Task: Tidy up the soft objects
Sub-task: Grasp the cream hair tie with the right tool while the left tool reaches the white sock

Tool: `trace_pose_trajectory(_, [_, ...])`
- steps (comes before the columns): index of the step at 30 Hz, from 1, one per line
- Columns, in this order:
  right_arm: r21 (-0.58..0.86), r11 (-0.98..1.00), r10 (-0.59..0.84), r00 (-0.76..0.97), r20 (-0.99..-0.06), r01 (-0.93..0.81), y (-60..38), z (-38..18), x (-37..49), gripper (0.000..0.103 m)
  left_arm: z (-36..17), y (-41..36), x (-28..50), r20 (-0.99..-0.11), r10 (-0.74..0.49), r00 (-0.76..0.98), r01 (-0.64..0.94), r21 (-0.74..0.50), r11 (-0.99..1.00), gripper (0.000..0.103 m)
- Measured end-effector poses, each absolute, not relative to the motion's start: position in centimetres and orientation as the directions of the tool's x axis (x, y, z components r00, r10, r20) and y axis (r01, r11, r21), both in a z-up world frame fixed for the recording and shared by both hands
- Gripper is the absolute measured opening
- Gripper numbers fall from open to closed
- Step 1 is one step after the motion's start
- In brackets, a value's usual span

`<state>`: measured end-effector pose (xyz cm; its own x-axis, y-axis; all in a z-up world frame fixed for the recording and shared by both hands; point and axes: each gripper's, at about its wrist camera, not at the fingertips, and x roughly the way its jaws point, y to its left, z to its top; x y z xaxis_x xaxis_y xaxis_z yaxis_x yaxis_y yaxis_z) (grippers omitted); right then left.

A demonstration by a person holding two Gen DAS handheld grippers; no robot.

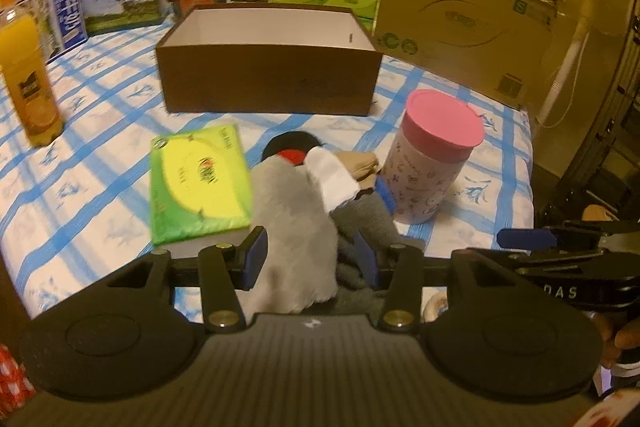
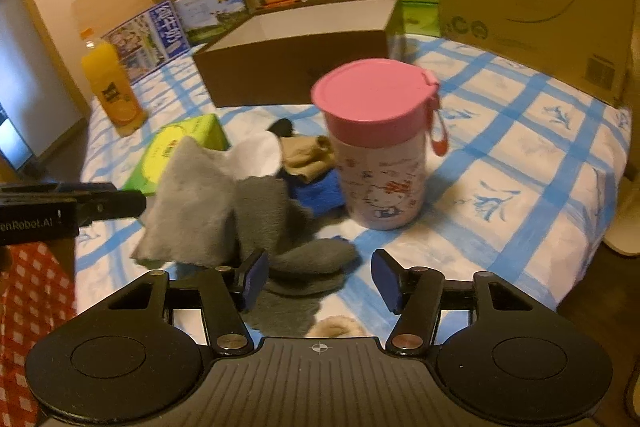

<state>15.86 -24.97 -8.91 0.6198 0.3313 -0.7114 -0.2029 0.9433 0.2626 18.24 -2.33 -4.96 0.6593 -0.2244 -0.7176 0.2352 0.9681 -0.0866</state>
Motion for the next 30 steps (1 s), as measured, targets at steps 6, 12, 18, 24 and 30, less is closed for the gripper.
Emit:
trace_pose_trajectory(6, [0.241, 0.946, 0.325, 0.578, -0.749, -0.219, -25.3, -10.6, 15.6, 0.054, -5.7, -3.4, 19.3, -0.724, -0.252, 0.643, 0.268, -0.096, 0.959, 0.042])
trace_pose_trajectory(12, [0.195, 0.937, 0.32, 0.494, -0.808, -0.288, -23.5, -13.8, 14.5, 0.054, -7.1, -3.3, 19.0, -0.756, -0.248, 0.606, 0.265, -0.102, 0.959, 0.042])
trace_pose_trajectory(18, [0.076, 0.945, 0.237, 0.508, -0.828, -0.317, -21.7, -15.6, 14.3, 0.054, -7.5, -3.1, 18.7, -0.764, -0.245, 0.597, 0.261, -0.104, 0.96, 0.042])
trace_pose_trajectory(24, [0.062, 0.942, 0.232, 0.507, -0.83, -0.33, -21.9, -16.7, 14.4, 0.039, -7.5, -3.3, 18.7, -0.763, -0.251, 0.596, 0.268, -0.105, 0.958, 0.042])
trace_pose_trajectory(30, [0.096, 0.946, 0.251, 0.514, -0.82, -0.309, -22.8, -15.9, 14.6, 0.019, -7.4, -4.0, 18.8, -0.76, -0.262, 0.595, 0.283, -0.107, 0.953, 0.042])
